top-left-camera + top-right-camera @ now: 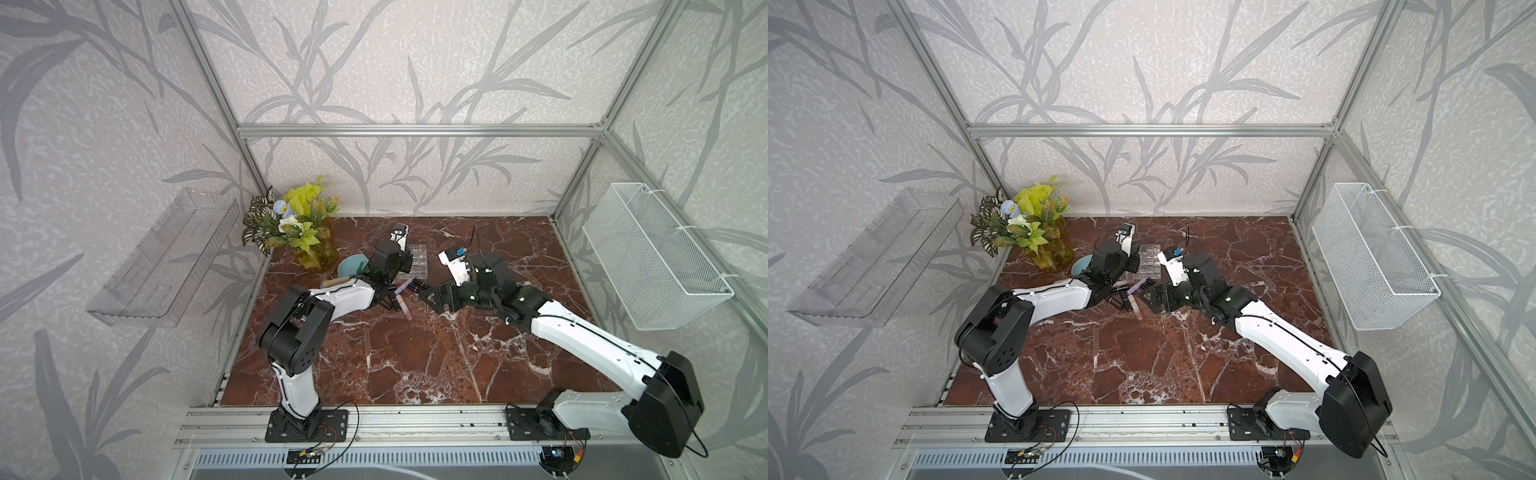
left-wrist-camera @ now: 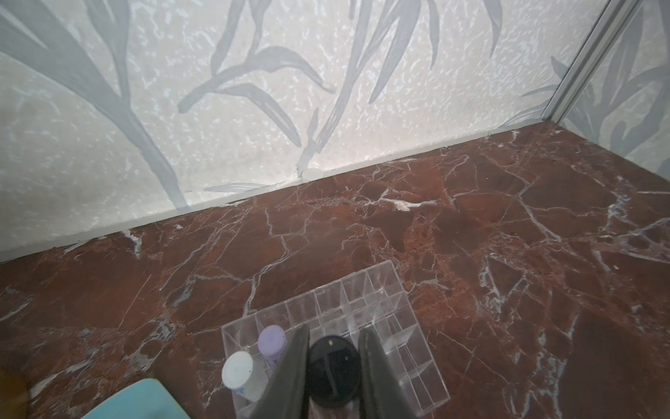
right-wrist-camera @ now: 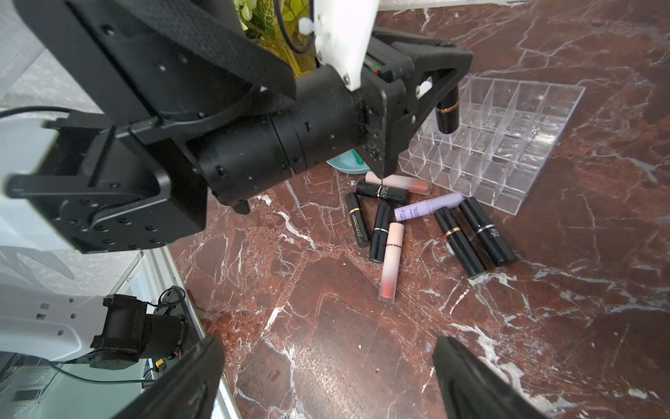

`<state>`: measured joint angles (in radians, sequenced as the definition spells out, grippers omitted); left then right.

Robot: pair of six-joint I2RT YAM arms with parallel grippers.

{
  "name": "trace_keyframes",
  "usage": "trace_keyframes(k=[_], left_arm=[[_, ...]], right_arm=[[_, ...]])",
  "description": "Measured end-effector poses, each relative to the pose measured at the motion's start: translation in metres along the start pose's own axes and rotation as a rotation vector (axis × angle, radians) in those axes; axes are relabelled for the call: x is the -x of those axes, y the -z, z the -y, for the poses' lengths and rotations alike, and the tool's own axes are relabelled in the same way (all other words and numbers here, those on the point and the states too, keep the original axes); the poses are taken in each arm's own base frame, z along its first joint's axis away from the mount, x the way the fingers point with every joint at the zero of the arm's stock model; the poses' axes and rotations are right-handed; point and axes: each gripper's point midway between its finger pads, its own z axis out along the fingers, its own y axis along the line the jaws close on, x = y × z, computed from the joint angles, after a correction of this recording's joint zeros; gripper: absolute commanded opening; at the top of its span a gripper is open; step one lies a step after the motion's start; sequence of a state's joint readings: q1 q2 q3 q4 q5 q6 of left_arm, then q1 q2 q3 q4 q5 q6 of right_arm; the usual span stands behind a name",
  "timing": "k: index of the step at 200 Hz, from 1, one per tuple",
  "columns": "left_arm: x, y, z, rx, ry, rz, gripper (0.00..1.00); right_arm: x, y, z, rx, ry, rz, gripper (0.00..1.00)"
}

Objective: Arrange the lipsticks in the organizer
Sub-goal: Place the lipstick in the storage box.

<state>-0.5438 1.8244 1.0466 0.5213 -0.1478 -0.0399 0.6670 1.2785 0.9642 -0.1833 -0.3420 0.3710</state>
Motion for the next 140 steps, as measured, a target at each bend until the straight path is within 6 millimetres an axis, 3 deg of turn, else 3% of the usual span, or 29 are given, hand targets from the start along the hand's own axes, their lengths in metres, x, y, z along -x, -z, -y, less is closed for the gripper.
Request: trace_keyframes(k=[37,90,140], left_arm=[[-0.018,-0.013,-0.005,0.04,-0.03,-0.027,0.08],[-0.003,-0.023,-0.009,0.081,-0.026,0.019,0.08],[-0.005,-0.031,-0.01,0.098,-0.026,0.017,0.09]], right_arm=[[0.0,0.001,0.0,-0.004,0.001,0.003,0.95],[-0.001,0.004,0.002,-0.013,0.003,0.009,0.95],[-0.002,0.004,0.003,-0.019,0.005,0.007,0.94]])
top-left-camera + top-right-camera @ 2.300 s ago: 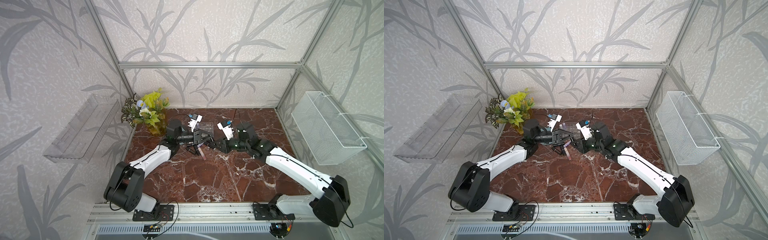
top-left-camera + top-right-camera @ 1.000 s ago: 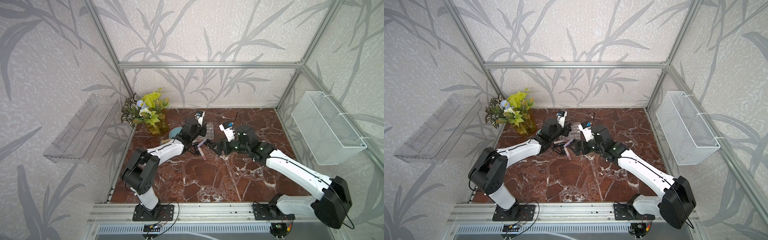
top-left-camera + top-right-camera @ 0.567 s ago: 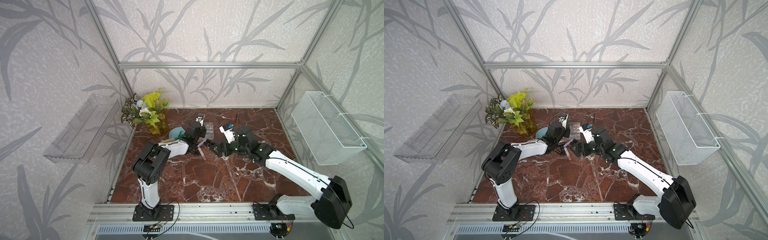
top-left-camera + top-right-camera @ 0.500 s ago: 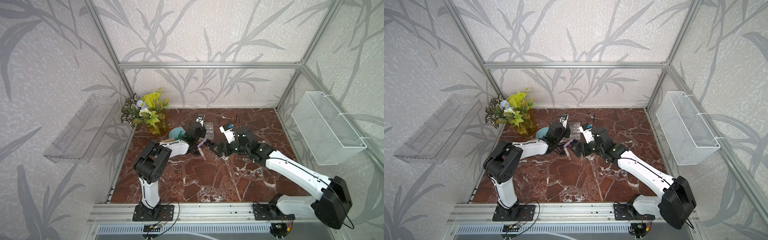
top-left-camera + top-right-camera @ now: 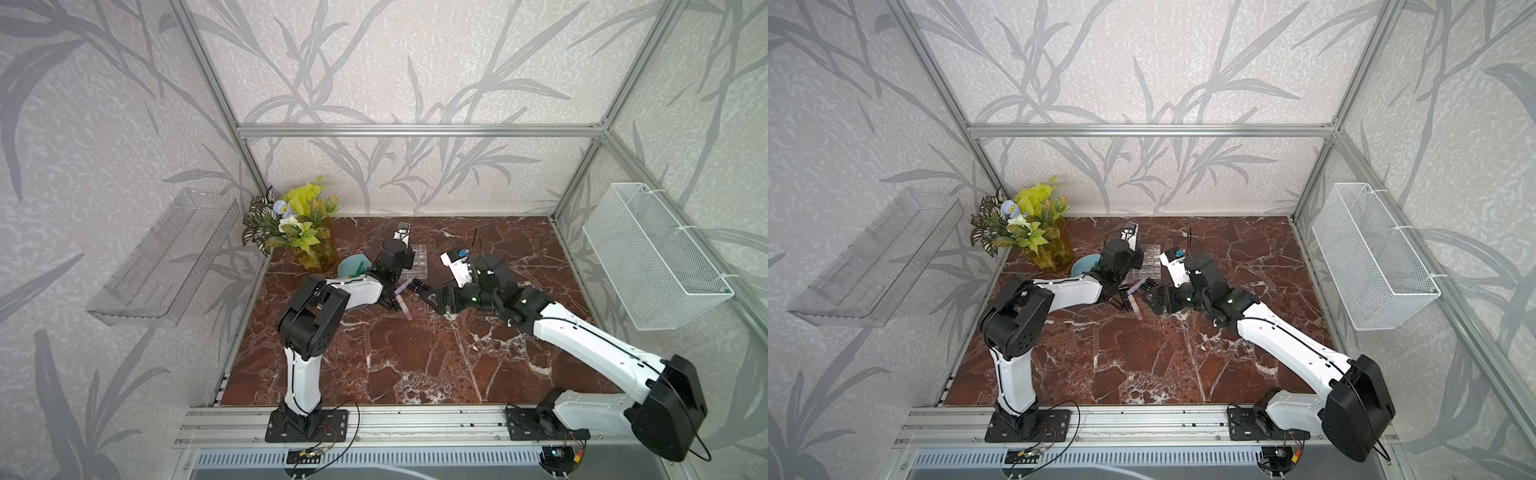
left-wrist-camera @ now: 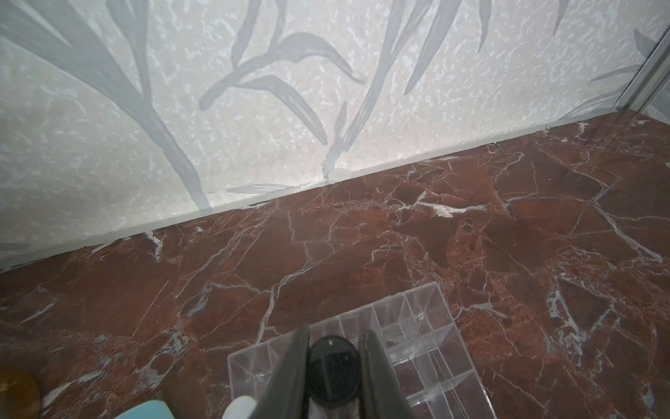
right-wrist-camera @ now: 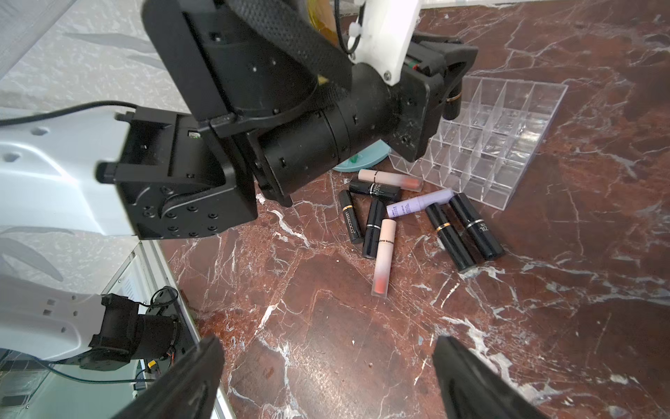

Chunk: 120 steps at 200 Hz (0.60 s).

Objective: Arrange the lipsticks in the organizer
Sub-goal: Place the lipstick in the storage box.

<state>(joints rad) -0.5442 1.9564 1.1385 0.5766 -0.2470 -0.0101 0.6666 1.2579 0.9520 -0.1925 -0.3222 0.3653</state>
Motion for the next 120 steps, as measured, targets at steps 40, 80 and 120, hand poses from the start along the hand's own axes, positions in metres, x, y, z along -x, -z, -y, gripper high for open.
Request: trace_keyframes(k=[40,80,120], left_arm=[[-0.003,-0.004,-0.001,0.015,-0.002,-0.007,0.1],[-0.008,-0.008,0.0,0.015,-0.007,-0.027,0.12],[-0.014,-0.011,0.001,0.015,-0.006,-0.045,0.22]], right_arm=[[0.0,0.0,0.0,0.002,-0.001,0.0,0.94],[-0.001,-0.002,0.001,0.0,-0.003,-0.005,0.94],[-0.002,-0.004,0.0,0.005,-0.007,-0.007,0.94]])
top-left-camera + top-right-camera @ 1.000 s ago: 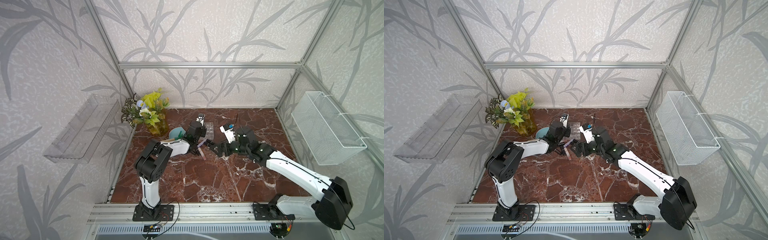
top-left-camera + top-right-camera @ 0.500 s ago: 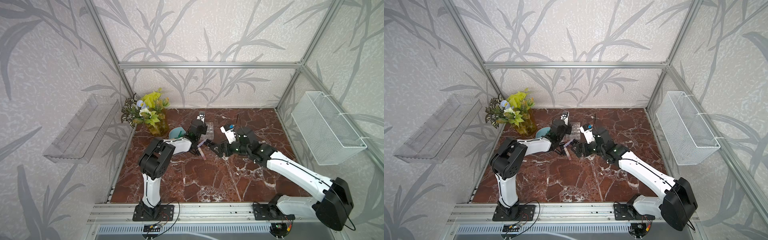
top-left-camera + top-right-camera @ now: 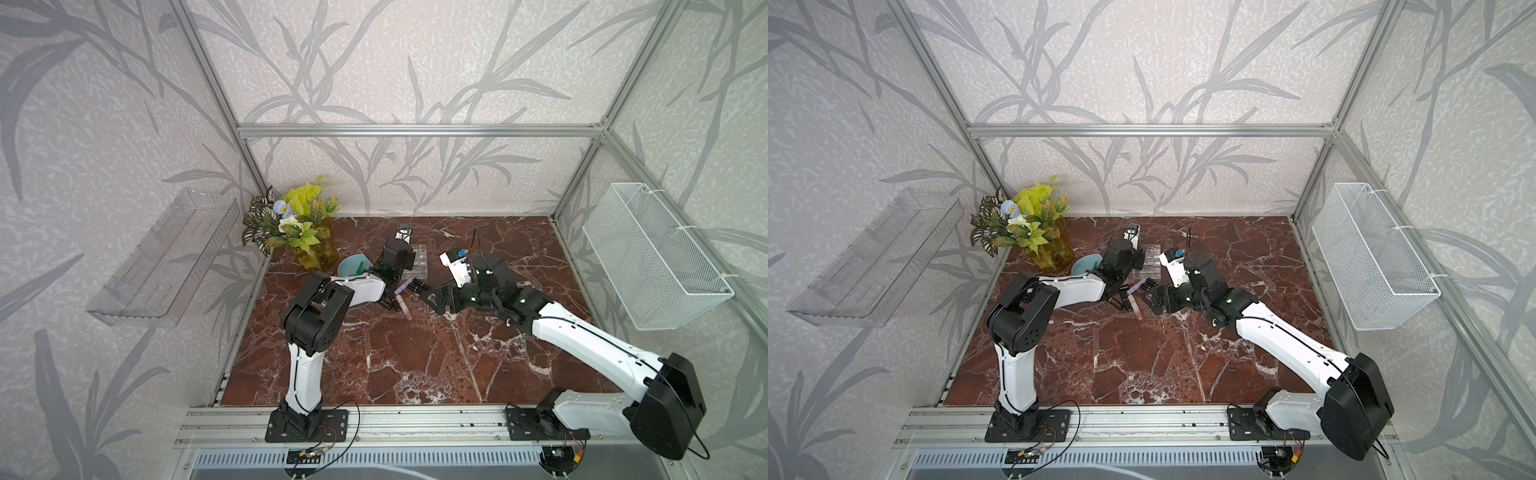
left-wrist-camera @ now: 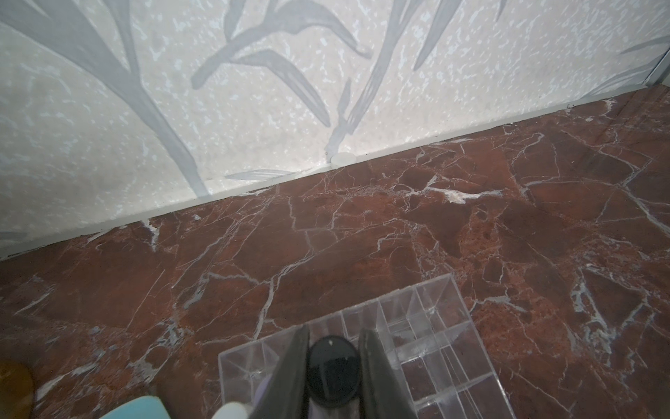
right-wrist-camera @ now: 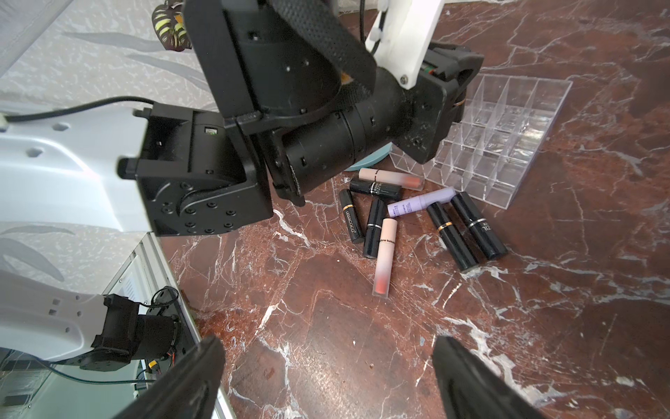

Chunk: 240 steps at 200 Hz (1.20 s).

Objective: Arrange the lipsticks in the organizer
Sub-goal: Place the lipstick in the storage box.

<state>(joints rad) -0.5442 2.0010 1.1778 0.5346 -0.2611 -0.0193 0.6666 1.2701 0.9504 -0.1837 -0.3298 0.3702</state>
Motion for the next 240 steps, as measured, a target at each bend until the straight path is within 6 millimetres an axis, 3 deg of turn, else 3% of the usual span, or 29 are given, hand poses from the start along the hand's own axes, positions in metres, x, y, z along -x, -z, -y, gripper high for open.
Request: trace_keyframes(k=[21,57,88,108,152,170,201,240], left_arm=[[0.0,0.0,0.0,0.0,0.001,0.0,0.31],[0.0,0.0,0.001,-0.004,0.008,-0.001,0.54],[0.002,0.005,0.004,-0.029,0.011,-0.001,0.59],[0.012,0.03,0.003,-0.054,0.038,0.017,0.59],[0.055,0.128,-0.021,-0.098,0.229,0.179,0.57],[0.047,0.155,-0.031,-0.107,0.299,0.211,0.57],[0.013,0.173,-0.046,-0.069,0.354,0.182,0.54],[0.016,0.181,-0.062,-0.021,0.415,0.22,0.54]], right_arm=[[-0.001,-0.001,0.0,0.001,-0.001,-0.005,0.94],[-0.002,-0.001,0.001,-0.001,-0.002,-0.007,0.94],[-0.004,-0.001,0.003,-0.011,0.0,-0.011,0.93],[-0.006,-0.001,0.006,-0.026,0.003,-0.02,0.89],[-0.024,-0.013,0.022,-0.123,0.03,-0.096,0.85],[-0.035,-0.029,0.029,-0.172,0.044,-0.158,0.8],[-0.054,-0.06,0.039,-0.253,0.083,-0.279,0.76],[-0.075,-0.101,0.04,-0.319,0.161,-0.4,0.69]])
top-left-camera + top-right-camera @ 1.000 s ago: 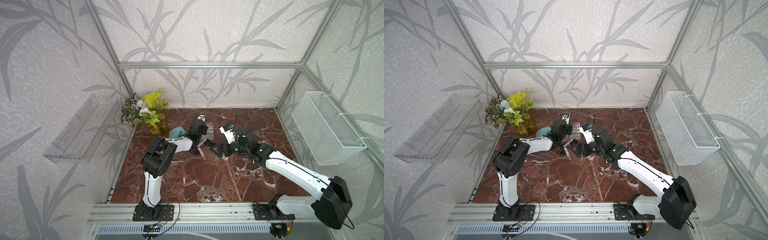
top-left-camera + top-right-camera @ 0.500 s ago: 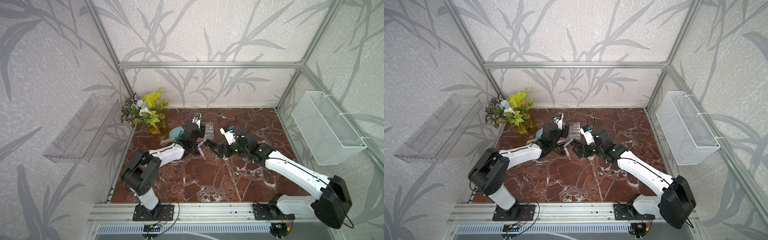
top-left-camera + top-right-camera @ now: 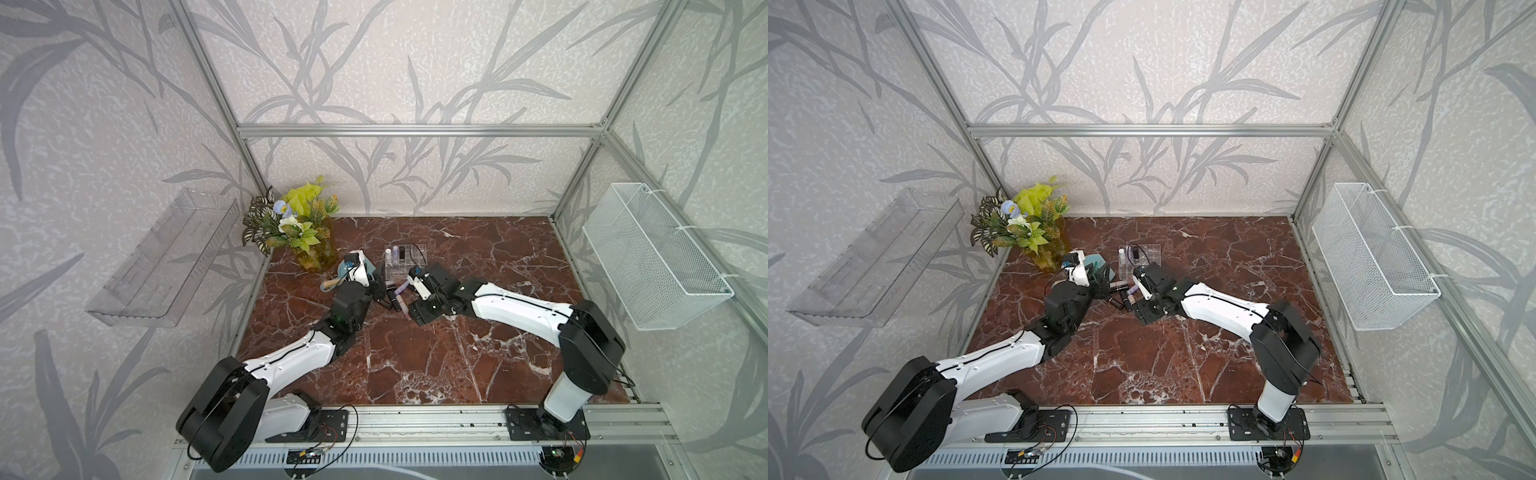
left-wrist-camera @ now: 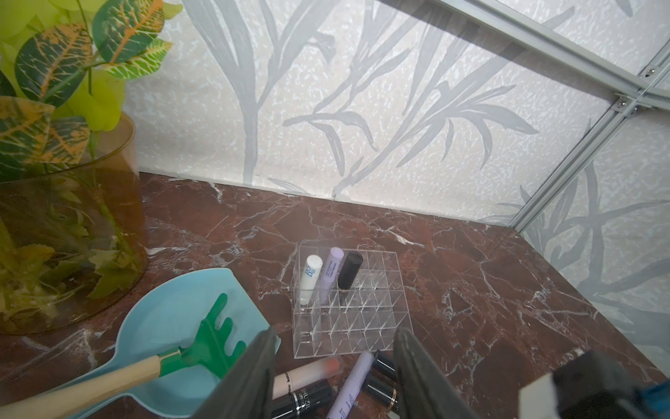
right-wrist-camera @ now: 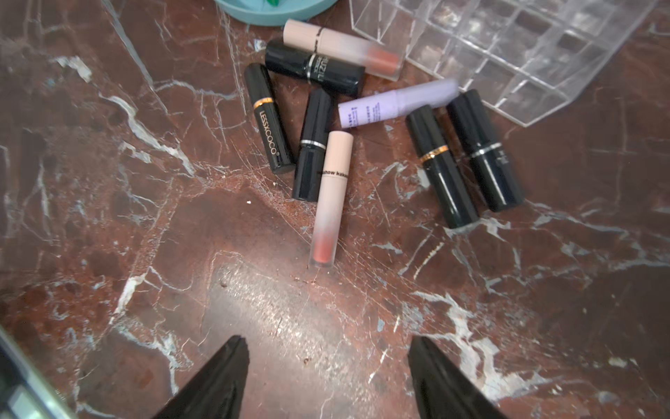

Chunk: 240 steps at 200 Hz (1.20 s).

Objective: Arrange the lipsticks in the organizer
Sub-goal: Place the lipstick in the storage box, then pick up the lipstick at the center of the board.

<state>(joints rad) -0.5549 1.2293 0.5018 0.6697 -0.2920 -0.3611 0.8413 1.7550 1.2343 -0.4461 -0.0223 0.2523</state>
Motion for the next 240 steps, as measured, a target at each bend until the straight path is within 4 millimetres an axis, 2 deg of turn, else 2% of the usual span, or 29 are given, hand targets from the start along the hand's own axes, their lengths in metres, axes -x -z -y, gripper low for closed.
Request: trace_keyframes(k=[43,87,163,206,240], left_arm=[[0.004,-0.002,-0.008,0.023,0.027,0.013,0.53],[0.007,-0.001,-0.02,0.044,0.055,0.027,0.53],[0.008,-0.001,-0.024,0.046,0.076,0.028,0.52],[0.007,-0.001,-0.023,0.035,0.082,0.024,0.52],[0.007,-0.002,-0.022,0.033,0.083,0.022,0.52]], right_arm=[[-0.007,-0.037,-0.003,-0.043,0.037,-0.075,0.61],[-0.014,-0.057,0.002,-0.072,0.037,-0.123,0.57],[-0.012,-0.076,0.005,-0.084,0.036,-0.14,0.5],[-0.005,-0.078,0.006,-0.084,0.028,-0.134,0.45],[-0.003,-0.08,0.009,-0.087,0.023,-0.132,0.36]])
